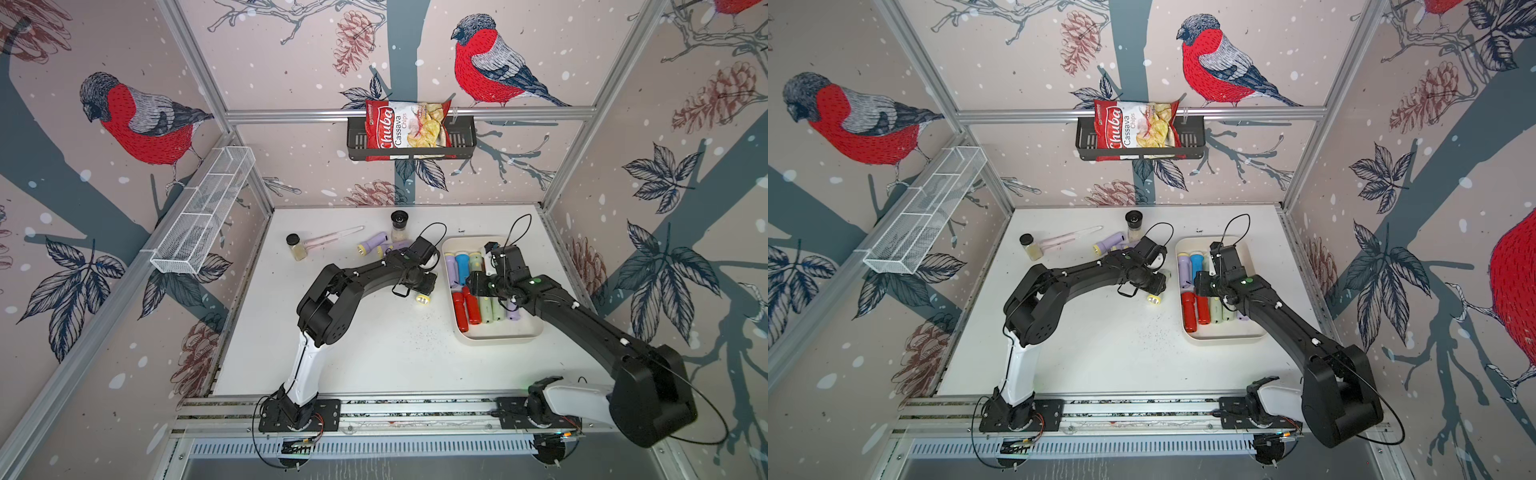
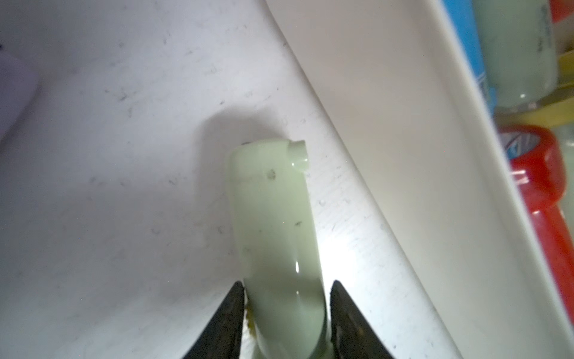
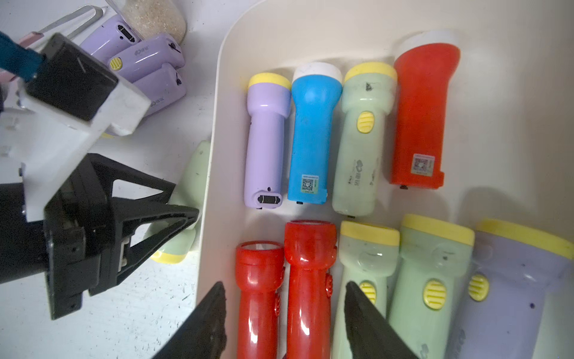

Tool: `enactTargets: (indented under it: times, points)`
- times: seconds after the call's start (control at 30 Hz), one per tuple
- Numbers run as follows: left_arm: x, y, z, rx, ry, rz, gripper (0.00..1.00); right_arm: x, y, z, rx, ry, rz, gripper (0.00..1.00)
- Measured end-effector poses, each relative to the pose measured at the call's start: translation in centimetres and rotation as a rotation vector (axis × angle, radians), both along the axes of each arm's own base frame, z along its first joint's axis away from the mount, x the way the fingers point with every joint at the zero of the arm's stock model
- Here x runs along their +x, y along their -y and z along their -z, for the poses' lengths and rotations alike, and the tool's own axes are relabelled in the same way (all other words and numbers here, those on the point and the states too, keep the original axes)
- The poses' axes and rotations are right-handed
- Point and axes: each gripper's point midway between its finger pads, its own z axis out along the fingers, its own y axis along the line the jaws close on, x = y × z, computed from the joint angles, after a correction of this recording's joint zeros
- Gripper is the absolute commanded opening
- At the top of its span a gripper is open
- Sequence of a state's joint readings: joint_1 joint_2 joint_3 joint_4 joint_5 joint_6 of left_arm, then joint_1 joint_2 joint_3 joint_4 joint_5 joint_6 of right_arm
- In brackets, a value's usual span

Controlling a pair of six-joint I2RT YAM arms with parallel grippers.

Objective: Put the flashlights into the storage boxes
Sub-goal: Move the flashlight at the center of the board.

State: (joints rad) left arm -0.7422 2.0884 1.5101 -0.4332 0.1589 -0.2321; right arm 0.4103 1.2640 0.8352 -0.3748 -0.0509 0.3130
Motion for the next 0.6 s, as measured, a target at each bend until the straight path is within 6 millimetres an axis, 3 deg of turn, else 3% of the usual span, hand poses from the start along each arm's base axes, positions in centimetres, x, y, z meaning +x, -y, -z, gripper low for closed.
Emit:
enactTargets:
  times: [0.6]
  points:
    - [-6.1,-3.9,1.1,0.088,-0.065,0.171,0.44,0.0,-0.3,-0.2,-0.004,0.009,-0.006,0.61]
